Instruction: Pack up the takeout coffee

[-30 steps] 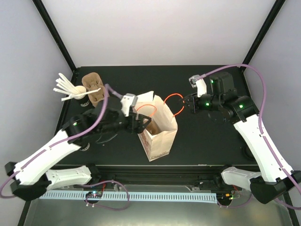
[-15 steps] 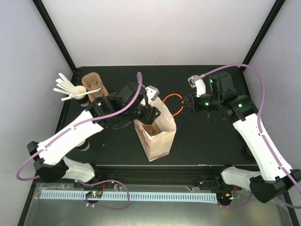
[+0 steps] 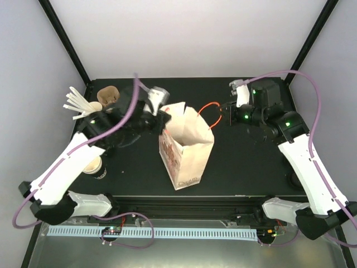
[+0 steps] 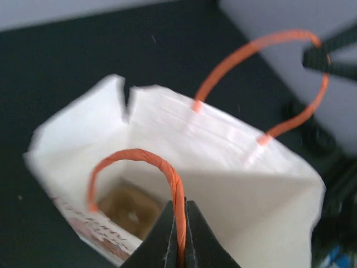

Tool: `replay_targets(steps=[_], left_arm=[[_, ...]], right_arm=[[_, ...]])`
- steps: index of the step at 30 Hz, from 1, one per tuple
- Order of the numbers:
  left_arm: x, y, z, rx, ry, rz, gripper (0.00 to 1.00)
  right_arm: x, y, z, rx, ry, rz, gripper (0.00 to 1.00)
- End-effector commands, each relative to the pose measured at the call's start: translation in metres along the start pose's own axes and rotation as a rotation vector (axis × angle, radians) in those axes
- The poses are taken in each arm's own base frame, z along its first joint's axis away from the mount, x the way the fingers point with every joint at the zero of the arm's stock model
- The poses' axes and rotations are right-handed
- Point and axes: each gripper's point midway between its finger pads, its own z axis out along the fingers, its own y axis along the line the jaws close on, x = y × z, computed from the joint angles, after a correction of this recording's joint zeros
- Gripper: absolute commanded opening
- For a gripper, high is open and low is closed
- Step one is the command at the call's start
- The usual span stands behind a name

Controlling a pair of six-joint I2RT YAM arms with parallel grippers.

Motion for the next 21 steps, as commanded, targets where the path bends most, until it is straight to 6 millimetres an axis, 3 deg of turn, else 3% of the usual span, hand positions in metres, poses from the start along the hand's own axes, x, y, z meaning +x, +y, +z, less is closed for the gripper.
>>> replay_targets(steps=[1,6,9,13,15,18,21], left_arm=[[-0.073,0.018,-0.052,0.084,-0.325,-0.147,0.02],[-0.106,0.040,-0.060,0.141,-0.475,-0.184,0.02],[-0.114,0.052,-0.054,0.139,-0.531,-0.149,0.02],[-0.108,0.056,-0.029,0.204,-0.551,-0.117,0.01],[-0.099,0.046,-0.018,0.288,-0.552,-0.061,0.02],[-0.077,0.043,-0.002,0.337,-0.488,-0.067,0.02],[-0.046,0.029,0.003,0.385,-0.432,-0.077,0.02]], right_arm=[[-0.071,-0.002,-0.019,0.085,-0.238,0.009,0.01],[-0.100,0.010,-0.014,0.010,-0.334,0.001,0.01],[-0.098,0.009,-0.001,-0.021,-0.368,-0.060,0.01],[-0.064,-0.009,0.030,-0.018,-0.335,-0.073,0.01],[-0.046,-0.011,0.040,-0.059,-0.322,-0.052,0.01],[-0.020,-0.001,0.044,-0.153,-0.308,-0.046,0.01],[0.019,0.015,0.045,-0.203,-0.251,-0.119,0.01]])
